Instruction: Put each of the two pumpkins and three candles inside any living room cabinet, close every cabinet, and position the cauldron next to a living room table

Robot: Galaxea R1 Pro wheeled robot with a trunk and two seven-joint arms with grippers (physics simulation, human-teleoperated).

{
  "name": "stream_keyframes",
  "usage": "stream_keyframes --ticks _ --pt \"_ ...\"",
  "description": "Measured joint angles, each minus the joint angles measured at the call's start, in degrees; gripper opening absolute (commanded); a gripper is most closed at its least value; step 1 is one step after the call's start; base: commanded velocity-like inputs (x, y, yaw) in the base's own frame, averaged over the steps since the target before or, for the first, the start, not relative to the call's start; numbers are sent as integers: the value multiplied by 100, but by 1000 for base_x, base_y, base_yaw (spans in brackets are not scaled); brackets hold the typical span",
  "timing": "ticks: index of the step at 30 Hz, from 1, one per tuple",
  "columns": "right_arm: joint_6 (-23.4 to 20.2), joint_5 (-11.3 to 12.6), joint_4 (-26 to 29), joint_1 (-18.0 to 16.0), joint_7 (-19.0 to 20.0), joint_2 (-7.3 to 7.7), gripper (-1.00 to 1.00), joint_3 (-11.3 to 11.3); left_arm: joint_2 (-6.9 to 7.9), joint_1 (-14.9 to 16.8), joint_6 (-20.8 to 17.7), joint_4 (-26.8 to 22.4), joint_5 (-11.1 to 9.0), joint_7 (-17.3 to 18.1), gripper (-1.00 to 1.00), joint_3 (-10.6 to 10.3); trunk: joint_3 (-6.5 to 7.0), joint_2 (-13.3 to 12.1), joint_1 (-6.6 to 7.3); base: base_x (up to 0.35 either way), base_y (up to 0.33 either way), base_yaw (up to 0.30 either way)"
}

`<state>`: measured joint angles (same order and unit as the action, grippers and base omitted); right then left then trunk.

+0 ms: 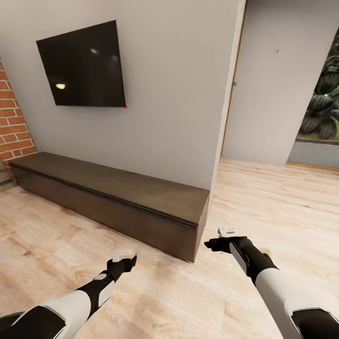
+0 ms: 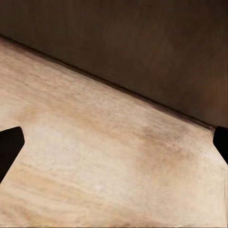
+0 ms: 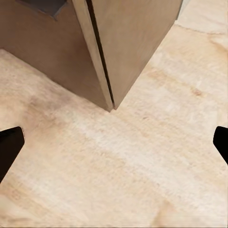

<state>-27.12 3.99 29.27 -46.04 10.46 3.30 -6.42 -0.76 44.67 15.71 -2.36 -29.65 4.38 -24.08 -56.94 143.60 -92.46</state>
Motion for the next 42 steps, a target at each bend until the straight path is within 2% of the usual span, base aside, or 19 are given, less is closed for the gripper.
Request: stream_keyframes --ticks 8,23,33,42 --pt "7 -5 -11 -1 -3 -5 100 0 -92 0 -2 69 3 -7 100 -1 6 0 0 -287 -129 158" --pt "1 -10 -28 8 -11 -5 100 -15 -126 0 6 76 2 21 100 0 43 0 1 -276 -116 266" --pt "1 -15 -145 13 3 -5 100 -16 -190 -3 -9 73 3 81 100 0 69 0 3 -31 -9 272" --pt "12 -17 -499 63 11 -4 100 -16 -203 -1 8 49 -6 48 100 8 75 0 3 -1 0 286"
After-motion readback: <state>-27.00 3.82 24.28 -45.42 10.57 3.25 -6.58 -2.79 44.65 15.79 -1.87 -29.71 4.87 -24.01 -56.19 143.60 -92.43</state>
